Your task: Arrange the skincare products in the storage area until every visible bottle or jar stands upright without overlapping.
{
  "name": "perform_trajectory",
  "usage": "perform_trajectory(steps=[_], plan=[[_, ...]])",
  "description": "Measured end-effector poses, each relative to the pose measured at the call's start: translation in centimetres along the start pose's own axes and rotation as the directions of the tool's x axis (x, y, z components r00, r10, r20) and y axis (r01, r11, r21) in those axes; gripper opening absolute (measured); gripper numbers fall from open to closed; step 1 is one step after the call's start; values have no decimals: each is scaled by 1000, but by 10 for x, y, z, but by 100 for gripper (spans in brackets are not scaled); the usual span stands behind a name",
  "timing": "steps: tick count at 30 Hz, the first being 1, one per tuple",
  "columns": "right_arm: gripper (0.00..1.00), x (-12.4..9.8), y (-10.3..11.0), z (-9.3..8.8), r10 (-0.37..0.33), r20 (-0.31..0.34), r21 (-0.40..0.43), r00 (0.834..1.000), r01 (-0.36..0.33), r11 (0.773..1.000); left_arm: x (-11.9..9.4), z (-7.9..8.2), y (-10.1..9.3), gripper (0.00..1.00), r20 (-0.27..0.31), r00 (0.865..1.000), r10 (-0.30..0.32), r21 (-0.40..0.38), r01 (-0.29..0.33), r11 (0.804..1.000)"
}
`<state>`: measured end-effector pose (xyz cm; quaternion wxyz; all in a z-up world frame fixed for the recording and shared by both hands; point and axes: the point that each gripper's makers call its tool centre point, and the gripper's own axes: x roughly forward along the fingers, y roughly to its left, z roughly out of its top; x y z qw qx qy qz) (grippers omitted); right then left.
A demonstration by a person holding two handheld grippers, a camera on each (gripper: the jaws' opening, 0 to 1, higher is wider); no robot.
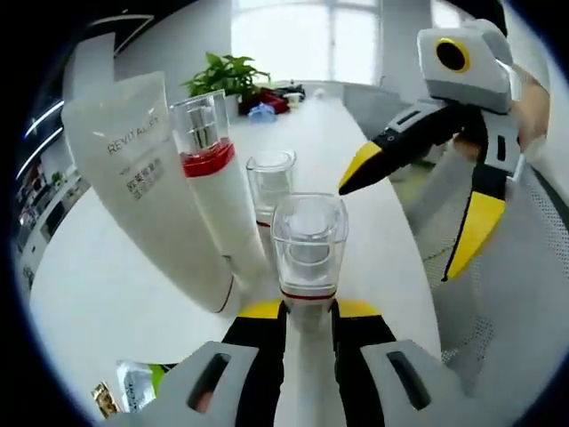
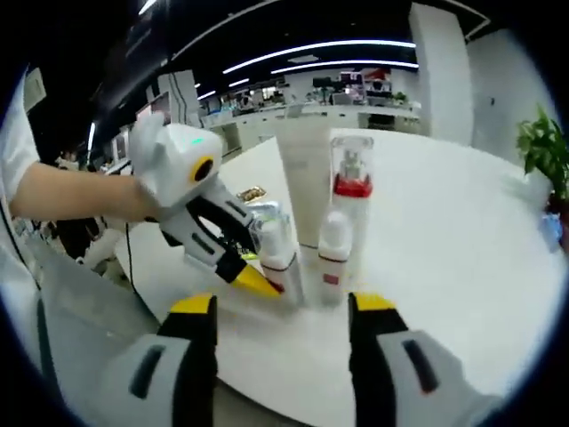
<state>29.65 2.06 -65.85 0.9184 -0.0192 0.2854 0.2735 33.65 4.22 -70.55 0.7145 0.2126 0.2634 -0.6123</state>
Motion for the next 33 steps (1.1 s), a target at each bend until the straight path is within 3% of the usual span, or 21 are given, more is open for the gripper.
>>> perform_trajectory(steps=[10,33], plan=[[68,0,-3,-2,-3,-6,7,1000,3,1000,6,6,13,16,11,1000,10,0,-10,1000],[69,1,0,-5,11,-19,19,1000,-10,1000,10,10,16,19,8,1000,-13,22,13,1000]])
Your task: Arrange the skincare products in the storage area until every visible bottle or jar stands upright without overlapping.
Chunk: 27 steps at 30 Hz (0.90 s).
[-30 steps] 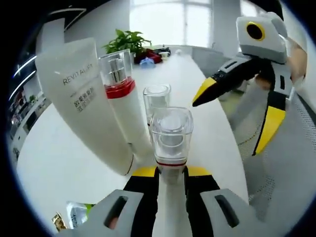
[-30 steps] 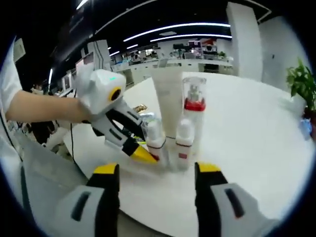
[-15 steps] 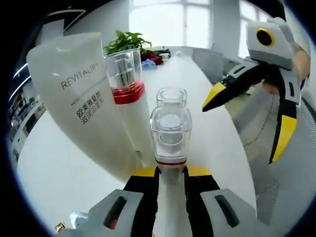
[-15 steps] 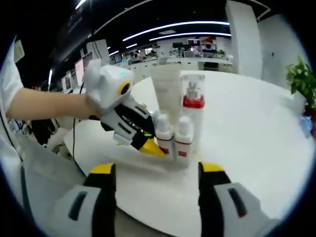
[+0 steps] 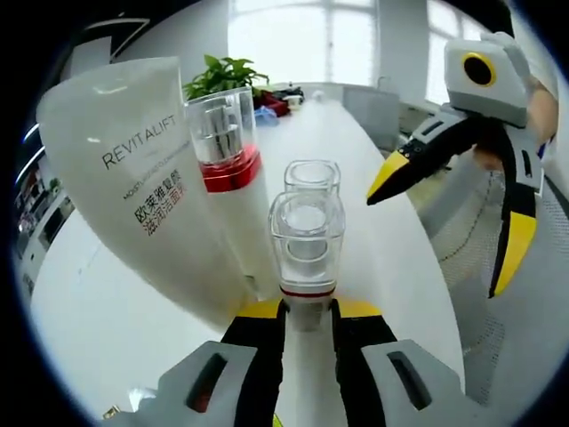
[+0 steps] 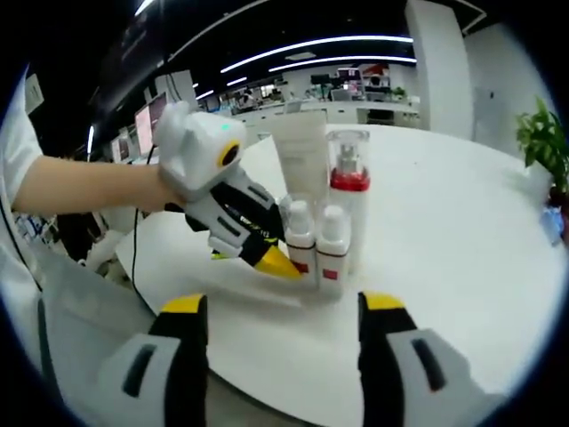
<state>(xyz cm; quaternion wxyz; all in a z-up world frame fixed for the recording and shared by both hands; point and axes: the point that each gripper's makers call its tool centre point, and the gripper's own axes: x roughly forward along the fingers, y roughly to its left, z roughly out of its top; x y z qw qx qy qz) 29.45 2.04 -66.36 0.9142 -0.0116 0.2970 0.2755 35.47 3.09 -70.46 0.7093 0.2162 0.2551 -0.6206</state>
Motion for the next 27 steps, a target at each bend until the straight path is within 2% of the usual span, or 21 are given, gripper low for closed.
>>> perform_trajectory(steps=[10,15,22,27], plan=[[70,-2,4,5,5,9,0,1000,-5,1000,-14,-11,-3,29,-37,999,28,-44,-29,999],[74,-3,8,4,13,5,-24,1000,-13,1000,-27,-15,-6,35,-25,998,57,-99,-59,993],[77,-7,6,2,19,-5,-43,1000,-19,999,-51,-28,-9,40,-35,991,126,-182,-130,975],[79,-12,-1,6,18,-1,-56,1000,-18,998,-72,-42,-9,45,-62,979,193,-265,-202,943]])
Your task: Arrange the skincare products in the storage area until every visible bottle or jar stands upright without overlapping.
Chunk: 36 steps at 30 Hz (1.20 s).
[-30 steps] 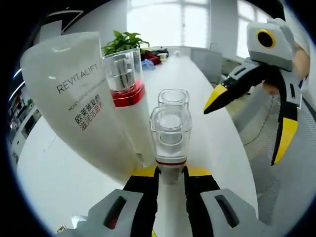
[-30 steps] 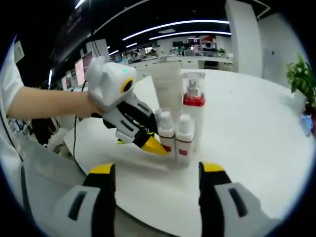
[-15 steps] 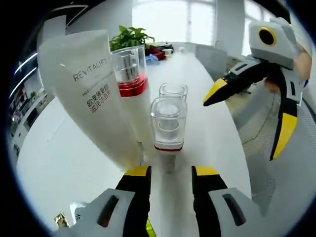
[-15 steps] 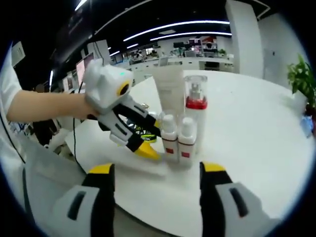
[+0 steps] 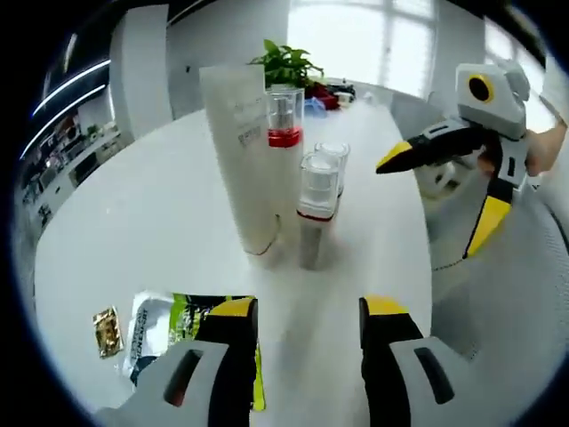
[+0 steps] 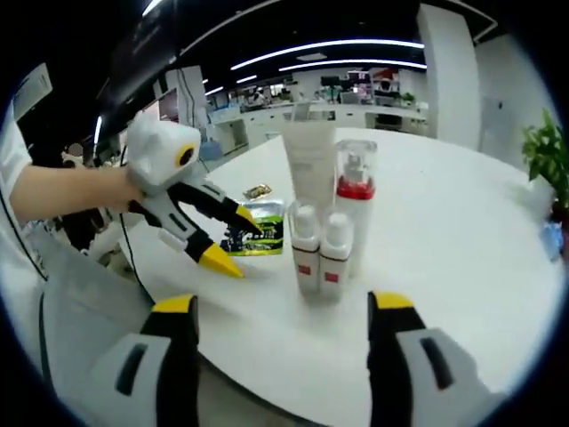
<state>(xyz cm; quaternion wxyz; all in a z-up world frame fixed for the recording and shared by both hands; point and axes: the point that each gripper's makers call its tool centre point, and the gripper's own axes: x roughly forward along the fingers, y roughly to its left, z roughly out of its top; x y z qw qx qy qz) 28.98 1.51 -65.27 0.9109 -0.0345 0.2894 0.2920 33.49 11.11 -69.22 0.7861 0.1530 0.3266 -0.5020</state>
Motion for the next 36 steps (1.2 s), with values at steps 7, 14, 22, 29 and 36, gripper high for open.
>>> perform_trajectory(steps=[7,14,22,29,36], plan=[[83,-7,-6,1,3,1,-19,1000,-3,1000,-24,-15,3,54,-3,997,72,-88,-72,993],[89,-17,-8,1,7,6,-26,1000,-6,1000,-48,-25,6,61,6,990,144,-179,-140,974],[95,-27,-15,4,15,23,-31,1000,-14,999,-73,-30,7,69,32,977,213,-267,-197,943],[99,-35,-22,4,11,24,-41,1000,-10,999,-90,-40,2,74,16,967,255,-322,-237,917],[99,-43,-21,-1,12,22,-32,1000,-11,999,-108,-49,-4,79,15,956,293,-380,-266,886]])
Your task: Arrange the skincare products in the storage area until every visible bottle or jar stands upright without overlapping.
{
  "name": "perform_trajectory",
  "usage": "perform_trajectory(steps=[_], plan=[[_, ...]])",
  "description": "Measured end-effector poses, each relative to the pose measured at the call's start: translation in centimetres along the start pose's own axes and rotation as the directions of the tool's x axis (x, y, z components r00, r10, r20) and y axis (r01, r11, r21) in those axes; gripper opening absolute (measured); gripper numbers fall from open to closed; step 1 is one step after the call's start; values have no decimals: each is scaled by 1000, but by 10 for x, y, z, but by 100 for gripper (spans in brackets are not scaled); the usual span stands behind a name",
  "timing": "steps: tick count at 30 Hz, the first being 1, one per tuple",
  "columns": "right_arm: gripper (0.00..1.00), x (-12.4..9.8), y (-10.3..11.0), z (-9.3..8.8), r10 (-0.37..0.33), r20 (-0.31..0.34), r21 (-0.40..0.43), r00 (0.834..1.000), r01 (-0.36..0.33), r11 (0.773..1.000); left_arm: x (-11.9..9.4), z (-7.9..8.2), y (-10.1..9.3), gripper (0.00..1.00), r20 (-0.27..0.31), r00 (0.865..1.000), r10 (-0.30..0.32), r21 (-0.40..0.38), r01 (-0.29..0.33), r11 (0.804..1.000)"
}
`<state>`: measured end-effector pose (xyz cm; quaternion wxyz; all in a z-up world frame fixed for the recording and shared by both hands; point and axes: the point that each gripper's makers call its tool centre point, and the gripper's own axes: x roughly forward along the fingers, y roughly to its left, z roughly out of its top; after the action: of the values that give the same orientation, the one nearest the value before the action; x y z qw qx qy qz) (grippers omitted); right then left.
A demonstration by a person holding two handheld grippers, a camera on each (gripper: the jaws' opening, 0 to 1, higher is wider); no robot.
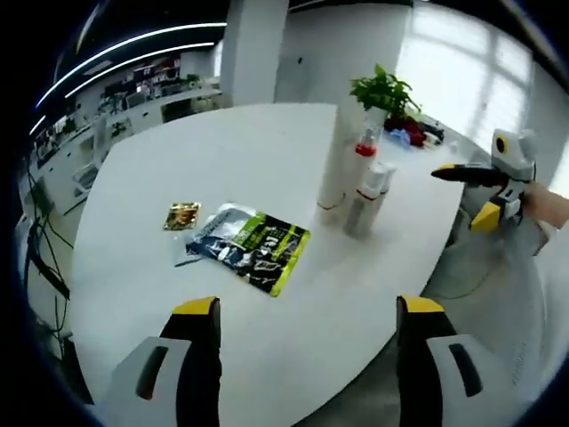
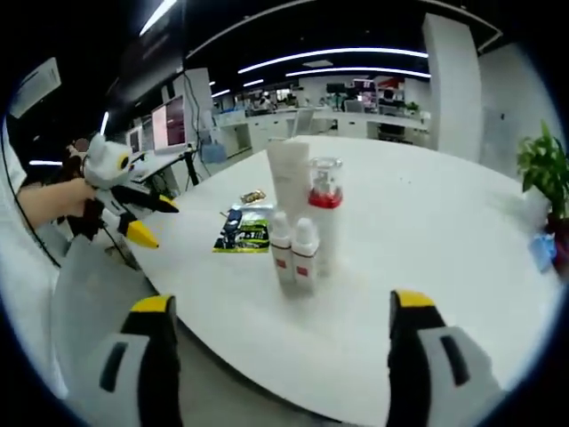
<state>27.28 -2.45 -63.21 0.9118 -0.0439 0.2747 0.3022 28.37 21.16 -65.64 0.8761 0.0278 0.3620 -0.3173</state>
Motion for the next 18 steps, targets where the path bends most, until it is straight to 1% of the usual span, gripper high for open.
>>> perform_trajectory(steps=[2,8,12,18], plan=[[99,-1,1,-1,1,-1,2,1000,-1,1000,-4,-3,0,81,3,1000,7,-15,-6,1000],[99,-7,3,-5,5,-4,3,1000,-5,1000,-13,-9,3,92,11,999,42,-39,-42,998],[99,-10,4,-6,3,1,2,1000,-3,1000,-17,-12,3,97,12,998,63,-38,-63,997],[99,-13,5,-5,1,9,-1,1000,-1,1000,-21,-15,2,97,10,997,75,-44,-74,996]])
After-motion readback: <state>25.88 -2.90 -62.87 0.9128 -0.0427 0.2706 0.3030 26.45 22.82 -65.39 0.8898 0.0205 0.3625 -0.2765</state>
